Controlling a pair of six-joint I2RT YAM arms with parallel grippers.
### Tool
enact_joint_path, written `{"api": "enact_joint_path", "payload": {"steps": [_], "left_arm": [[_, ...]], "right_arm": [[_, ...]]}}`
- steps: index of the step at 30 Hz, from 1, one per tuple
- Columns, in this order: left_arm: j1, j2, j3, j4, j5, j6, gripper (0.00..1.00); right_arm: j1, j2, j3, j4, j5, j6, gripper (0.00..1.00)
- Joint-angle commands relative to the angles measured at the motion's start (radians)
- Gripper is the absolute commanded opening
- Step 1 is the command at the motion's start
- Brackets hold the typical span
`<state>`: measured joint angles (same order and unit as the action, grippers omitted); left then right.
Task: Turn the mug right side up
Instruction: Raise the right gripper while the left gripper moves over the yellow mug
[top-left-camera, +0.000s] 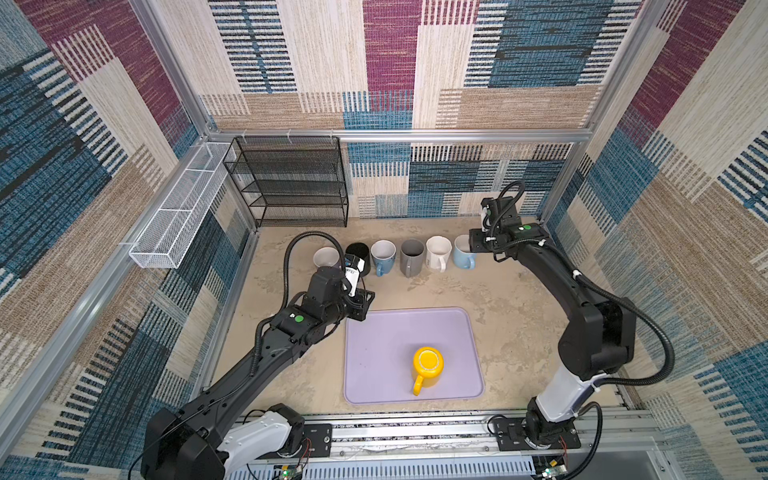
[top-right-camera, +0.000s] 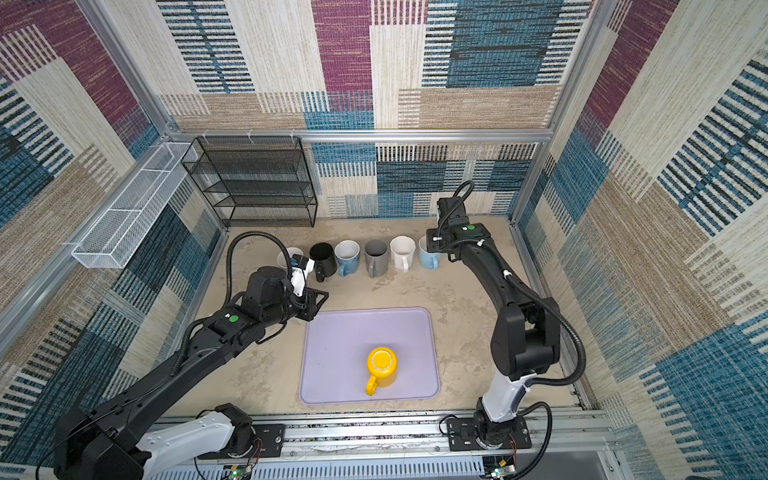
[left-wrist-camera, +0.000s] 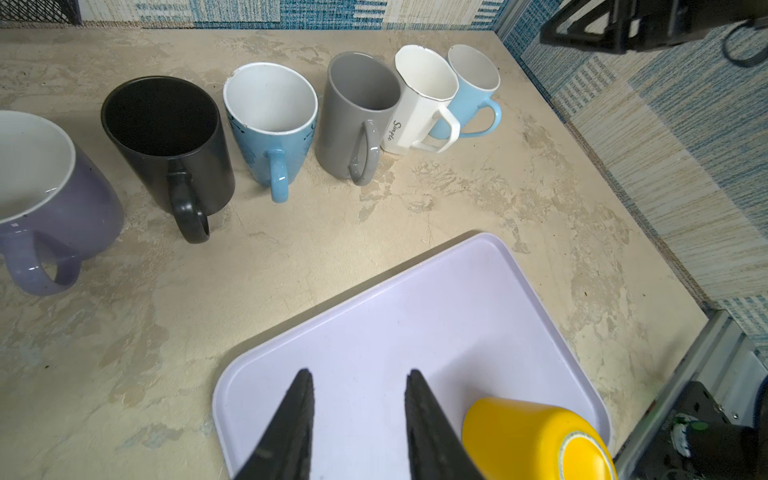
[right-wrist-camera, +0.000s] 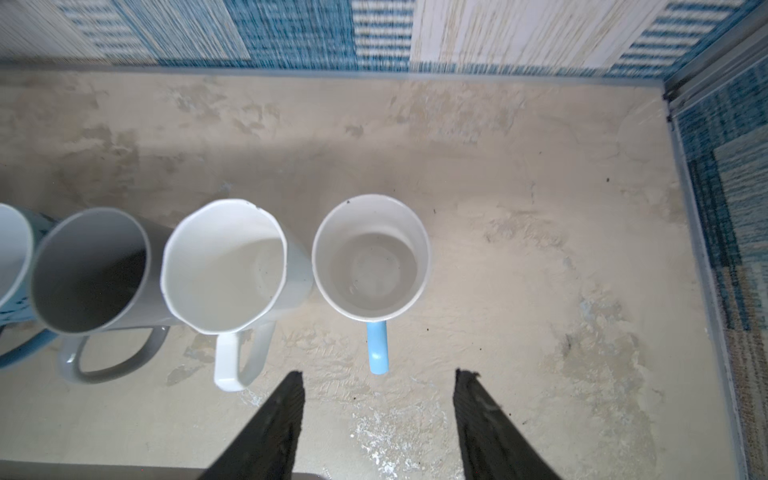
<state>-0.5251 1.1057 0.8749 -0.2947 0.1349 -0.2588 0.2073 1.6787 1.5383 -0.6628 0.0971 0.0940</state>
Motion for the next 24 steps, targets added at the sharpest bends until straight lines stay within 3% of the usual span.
{"api": "enact_joint_path", "payload": {"steps": [1, 5, 10, 24], "left_arm": [[0.001, -0.004, 0.008, 0.003, 0.009, 0.006, 0.34], [0.002, -0.003, 0.001, 0.006, 0.077, -0.02, 0.34], [-0.01, 0.002, -0.037, 0.028, 0.261, -0.059, 0.34], [-0.231, -0.034, -0.138, 0.032, 0.268, -0.182, 0.35]], "right_arm": [[0.0, -0.067, -0.043, 0.088, -0.024, 0.016, 0.61], [0.0, -0.144, -0.114, 0.124, -0.036, 0.024, 0.6], [0.0, -0.223, -0.234, 0.191, -0.056, 0.037, 0.59], [0.0, -0.237, -0.404, 0.282, -0.119, 0.074, 0.59]]}}
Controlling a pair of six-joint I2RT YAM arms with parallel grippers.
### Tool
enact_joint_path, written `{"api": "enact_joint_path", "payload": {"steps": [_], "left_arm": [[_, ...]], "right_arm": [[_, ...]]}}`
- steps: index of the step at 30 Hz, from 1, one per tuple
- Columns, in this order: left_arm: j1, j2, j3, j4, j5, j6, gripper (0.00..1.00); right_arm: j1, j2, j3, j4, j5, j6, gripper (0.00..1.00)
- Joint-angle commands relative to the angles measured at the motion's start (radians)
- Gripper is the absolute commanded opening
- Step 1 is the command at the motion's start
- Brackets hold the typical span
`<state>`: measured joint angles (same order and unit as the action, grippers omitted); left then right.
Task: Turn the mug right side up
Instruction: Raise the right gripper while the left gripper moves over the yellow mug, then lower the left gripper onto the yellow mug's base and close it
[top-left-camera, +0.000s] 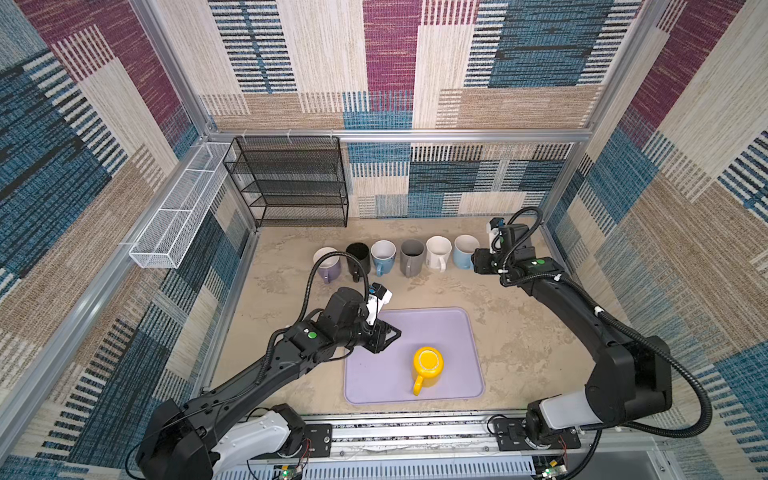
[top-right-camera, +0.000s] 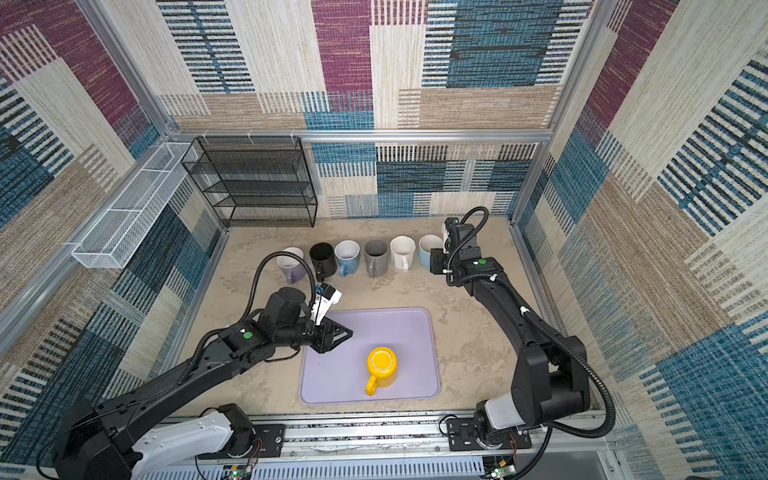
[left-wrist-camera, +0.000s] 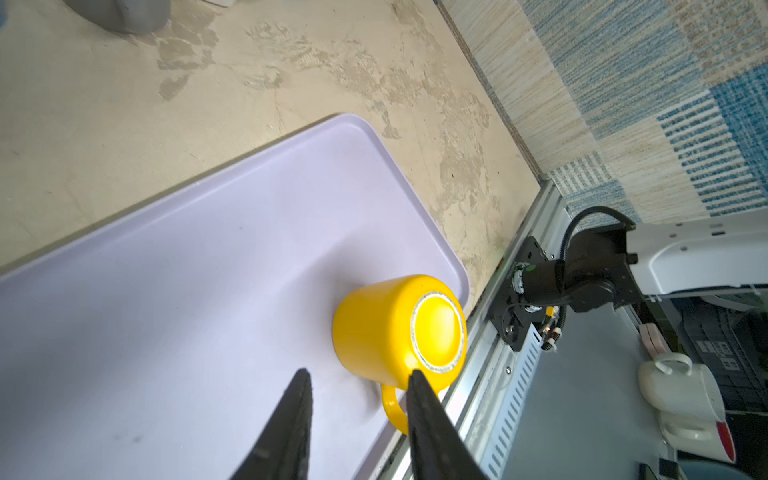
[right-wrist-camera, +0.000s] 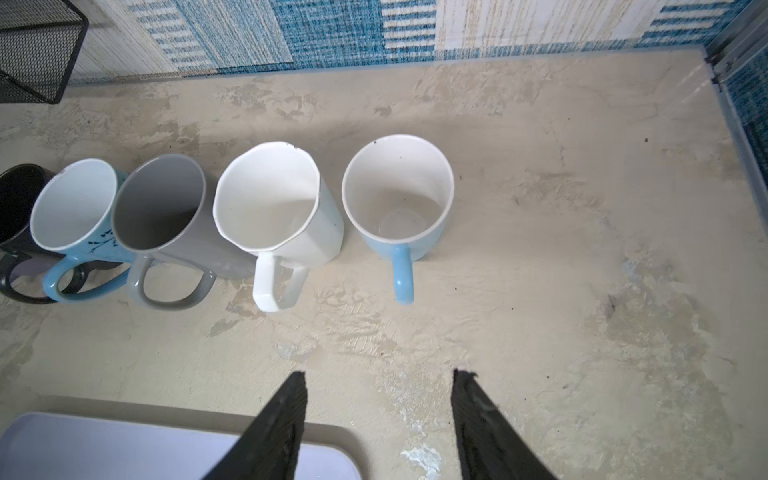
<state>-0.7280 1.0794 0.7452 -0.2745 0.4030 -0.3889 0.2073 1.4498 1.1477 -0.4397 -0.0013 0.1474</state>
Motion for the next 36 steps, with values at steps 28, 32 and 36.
{"api": "enact_joint_path", "payload": {"steps": [28, 32, 36], "left_arm": [[-0.54, 0.059, -0.047, -0.085, -0.484, -0.328, 0.35], [-0.58, 0.144, 0.031, -0.156, -0.56, -0.335, 0.35], [-0.601, 0.205, 0.085, -0.192, -0.583, -0.342, 0.35]], "right_arm": [[0.0, -0.025, -0.111, 0.09, -0.053, 0.054, 0.59], [0.001, -0.032, -0.118, 0.088, -0.052, 0.051, 0.59], [0.0, -0.038, -0.12, 0.085, -0.049, 0.048, 0.59]]}}
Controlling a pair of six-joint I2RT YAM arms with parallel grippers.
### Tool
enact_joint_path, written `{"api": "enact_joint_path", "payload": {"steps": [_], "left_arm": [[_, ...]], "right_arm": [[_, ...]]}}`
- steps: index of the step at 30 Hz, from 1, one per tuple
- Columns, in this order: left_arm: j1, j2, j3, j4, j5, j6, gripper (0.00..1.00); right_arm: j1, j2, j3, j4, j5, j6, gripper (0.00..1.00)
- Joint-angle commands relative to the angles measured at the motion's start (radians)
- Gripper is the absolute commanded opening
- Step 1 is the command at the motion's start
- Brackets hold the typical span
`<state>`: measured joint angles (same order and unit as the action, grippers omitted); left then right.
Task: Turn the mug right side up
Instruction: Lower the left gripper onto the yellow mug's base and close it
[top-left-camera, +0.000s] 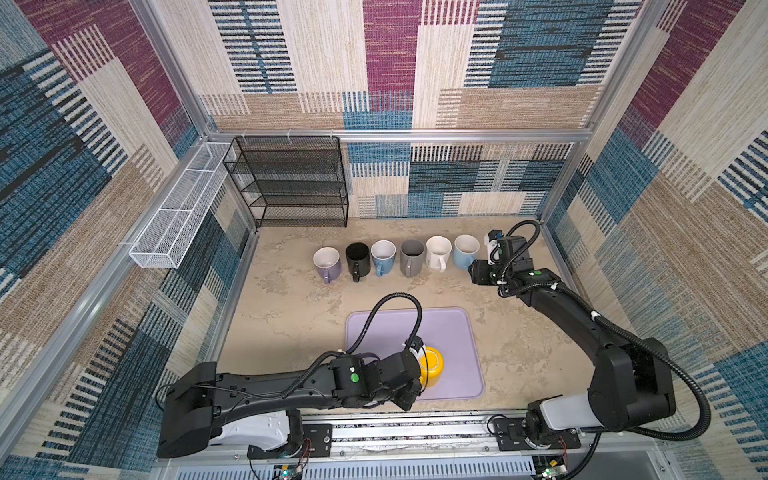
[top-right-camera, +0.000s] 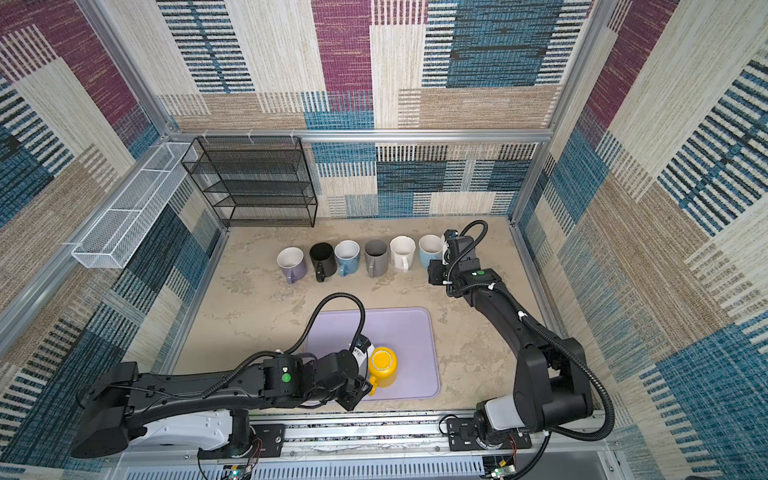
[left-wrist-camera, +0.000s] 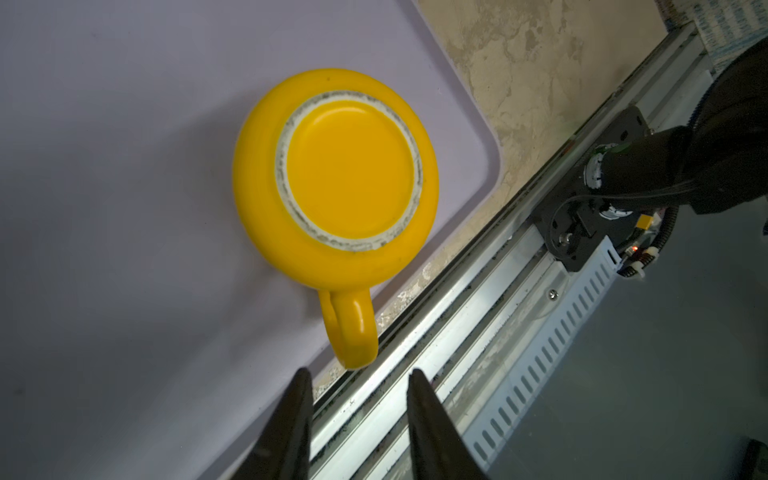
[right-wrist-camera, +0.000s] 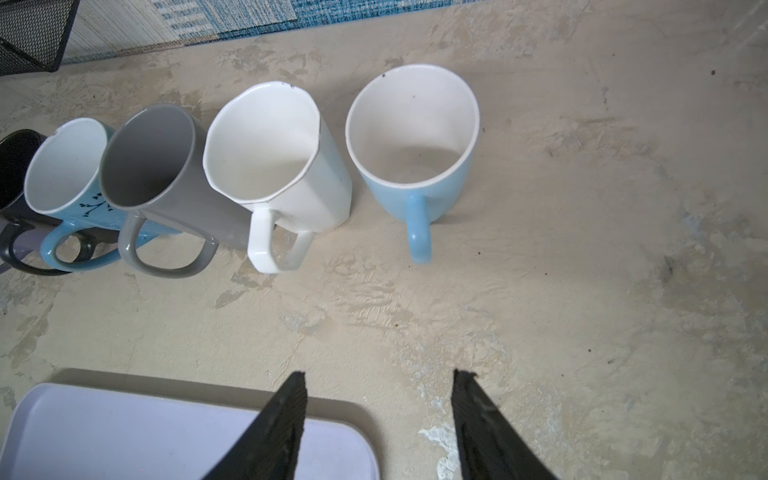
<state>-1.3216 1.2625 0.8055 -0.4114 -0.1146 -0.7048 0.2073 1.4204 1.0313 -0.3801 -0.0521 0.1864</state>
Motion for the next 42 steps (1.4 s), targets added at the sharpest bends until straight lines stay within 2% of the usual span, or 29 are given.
{"api": "enact_joint_path", "payload": {"steps": [1, 14, 33, 42], "left_arm": [[-0.01, 0.032, 0.029, -0.055, -0.066, -0.032, 0.35], [-0.017, 0.166, 0.113, -0.09, -0.059, -0.01, 0.33], [-0.016, 0.329, 0.254, -0.242, -0.094, 0.01, 0.27], [-0.016, 0.36, 0.288, -0.261, -0.102, 0.028, 0.24]], "right_arm": [[0.0, -0.009, -0.004, 0.024, 0.004, 0.008, 0.59], [0.0, -0.016, -0.007, 0.018, 0.011, 0.007, 0.59], [0.0, -0.029, -0.008, 0.013, 0.007, 0.005, 0.59], [0.0, -0.031, -0.011, 0.01, 0.011, 0.002, 0.59]]}}
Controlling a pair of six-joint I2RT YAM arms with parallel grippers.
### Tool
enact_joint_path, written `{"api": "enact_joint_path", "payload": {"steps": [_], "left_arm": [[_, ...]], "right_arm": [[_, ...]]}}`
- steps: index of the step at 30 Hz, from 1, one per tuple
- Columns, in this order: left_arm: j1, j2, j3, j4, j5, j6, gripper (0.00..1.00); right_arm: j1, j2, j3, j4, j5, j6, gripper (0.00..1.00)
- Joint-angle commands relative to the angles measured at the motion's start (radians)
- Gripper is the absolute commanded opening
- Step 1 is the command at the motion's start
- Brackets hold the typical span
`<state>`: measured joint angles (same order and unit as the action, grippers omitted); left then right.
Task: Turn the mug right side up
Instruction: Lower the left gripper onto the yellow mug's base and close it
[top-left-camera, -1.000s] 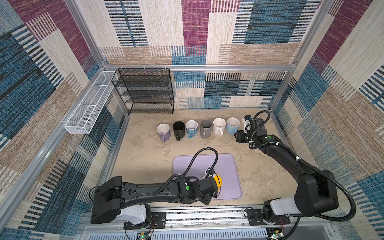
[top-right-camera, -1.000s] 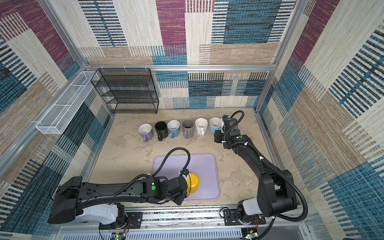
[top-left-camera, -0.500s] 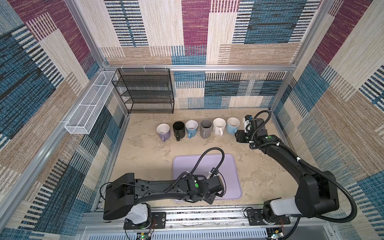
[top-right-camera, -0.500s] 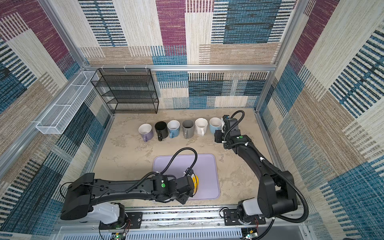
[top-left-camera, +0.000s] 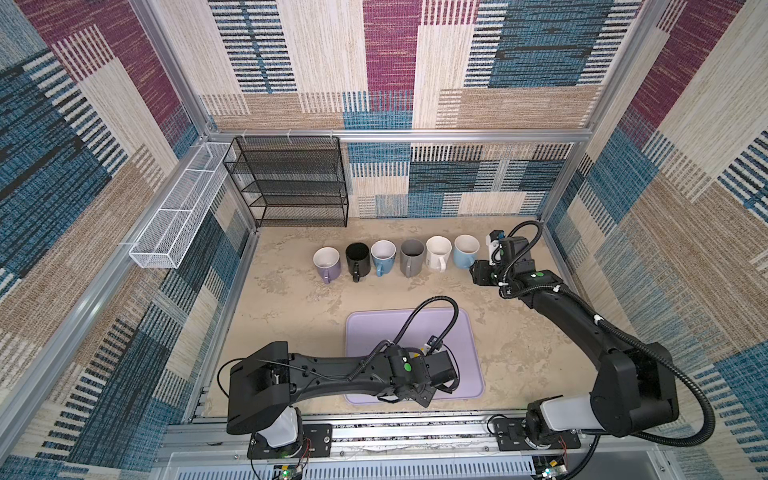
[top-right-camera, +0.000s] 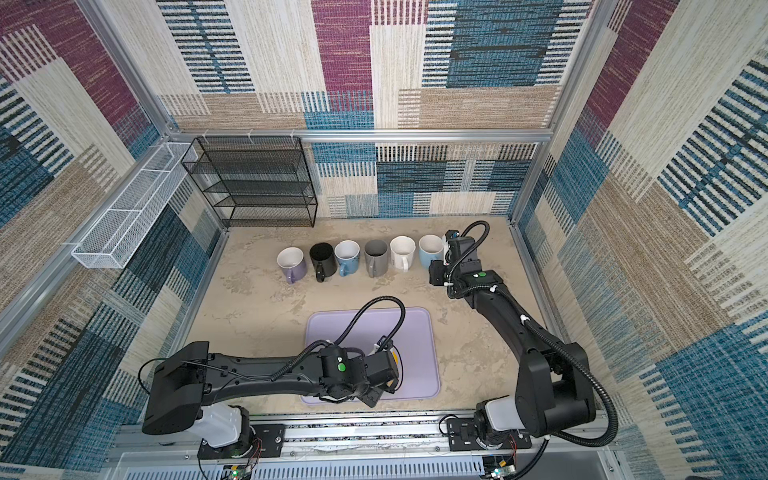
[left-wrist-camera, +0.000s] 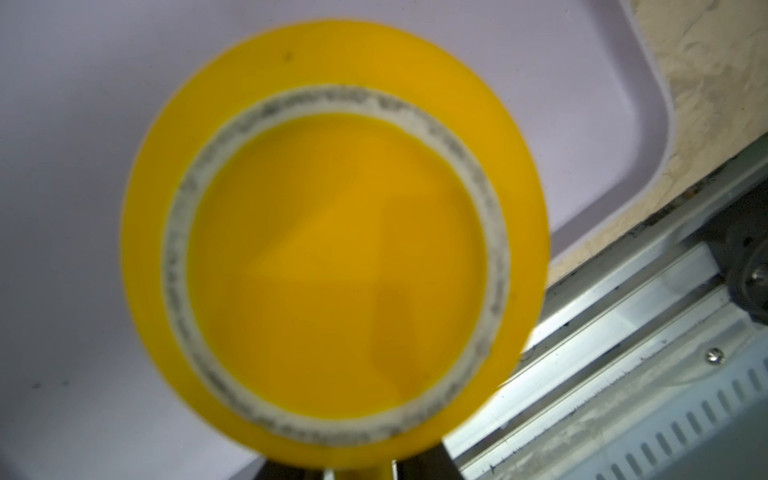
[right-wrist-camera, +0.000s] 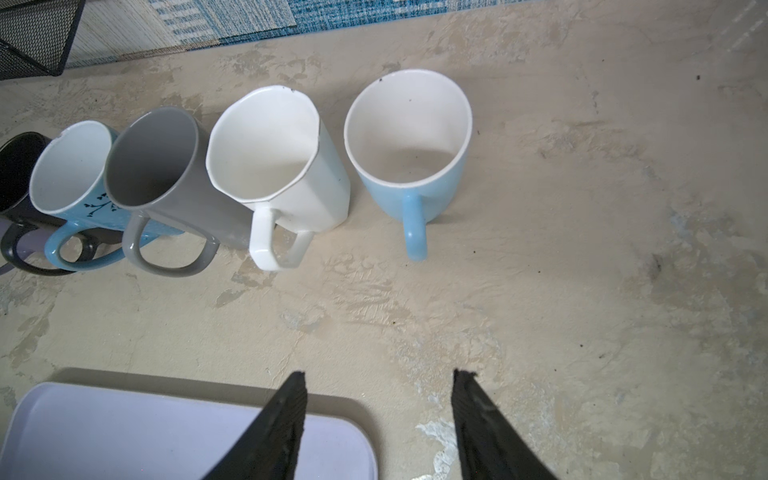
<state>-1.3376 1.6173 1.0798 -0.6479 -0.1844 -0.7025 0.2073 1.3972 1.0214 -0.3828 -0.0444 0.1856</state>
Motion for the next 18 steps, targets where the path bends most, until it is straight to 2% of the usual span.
{"api": "enact_joint_path", "payload": {"steps": [1, 9, 18], "left_arm": [[0.0, 0.008, 0.016, -0.027, -0.034, 0.027, 0.24], [0.0, 0.022, 0.032, -0.039, -0.036, 0.035, 0.22], [0.0, 0.036, 0.049, -0.05, -0.032, 0.047, 0.13]], "right_arm": [[0.0, -0.007, -0.001, 0.012, 0.004, 0.003, 0.59], [0.0, -0.003, -0.001, 0.01, 0.006, -0.002, 0.59], [0.0, 0.006, 0.008, 0.01, 0.004, -0.003, 0.59]]}}
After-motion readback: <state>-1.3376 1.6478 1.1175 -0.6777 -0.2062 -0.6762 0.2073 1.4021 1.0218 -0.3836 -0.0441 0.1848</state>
